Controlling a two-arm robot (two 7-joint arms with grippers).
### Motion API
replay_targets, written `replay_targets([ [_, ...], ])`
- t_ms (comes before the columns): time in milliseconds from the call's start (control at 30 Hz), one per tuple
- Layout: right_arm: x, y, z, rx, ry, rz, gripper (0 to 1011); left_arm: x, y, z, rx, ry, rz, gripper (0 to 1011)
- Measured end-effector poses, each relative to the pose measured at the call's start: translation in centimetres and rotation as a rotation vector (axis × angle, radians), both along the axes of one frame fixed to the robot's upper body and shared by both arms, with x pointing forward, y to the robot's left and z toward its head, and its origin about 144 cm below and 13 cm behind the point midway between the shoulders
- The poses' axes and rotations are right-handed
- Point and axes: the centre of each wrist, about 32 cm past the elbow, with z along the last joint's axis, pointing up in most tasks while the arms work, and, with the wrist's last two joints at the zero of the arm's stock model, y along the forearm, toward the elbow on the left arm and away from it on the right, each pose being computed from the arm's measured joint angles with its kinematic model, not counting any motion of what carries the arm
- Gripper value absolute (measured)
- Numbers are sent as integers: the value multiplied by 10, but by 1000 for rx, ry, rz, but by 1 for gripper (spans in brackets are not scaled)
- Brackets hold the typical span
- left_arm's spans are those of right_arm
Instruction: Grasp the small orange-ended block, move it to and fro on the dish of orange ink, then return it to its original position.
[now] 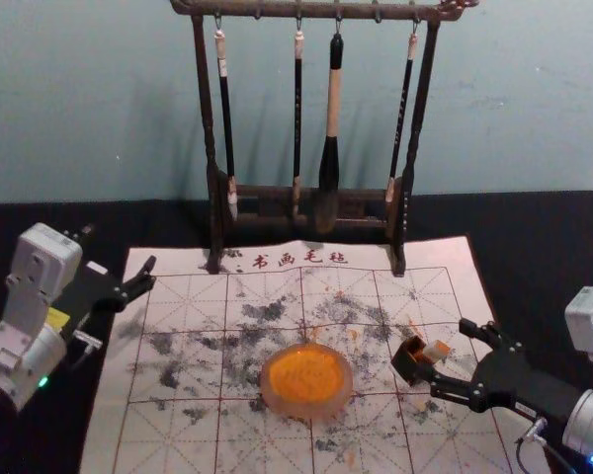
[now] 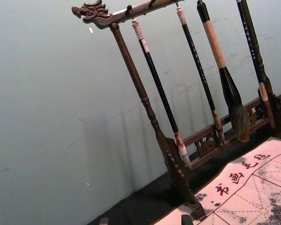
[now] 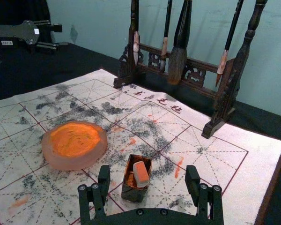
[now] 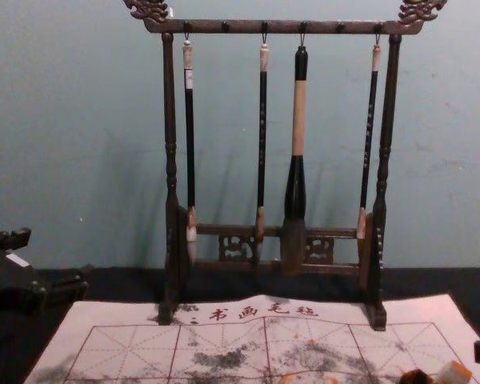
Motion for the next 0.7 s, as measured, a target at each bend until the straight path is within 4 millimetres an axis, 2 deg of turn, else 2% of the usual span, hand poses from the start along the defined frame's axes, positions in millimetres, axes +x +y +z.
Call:
replay_targets([
  [700,0,0,0,0,-2,1,978,0,0,0,0,0,0,1001],
])
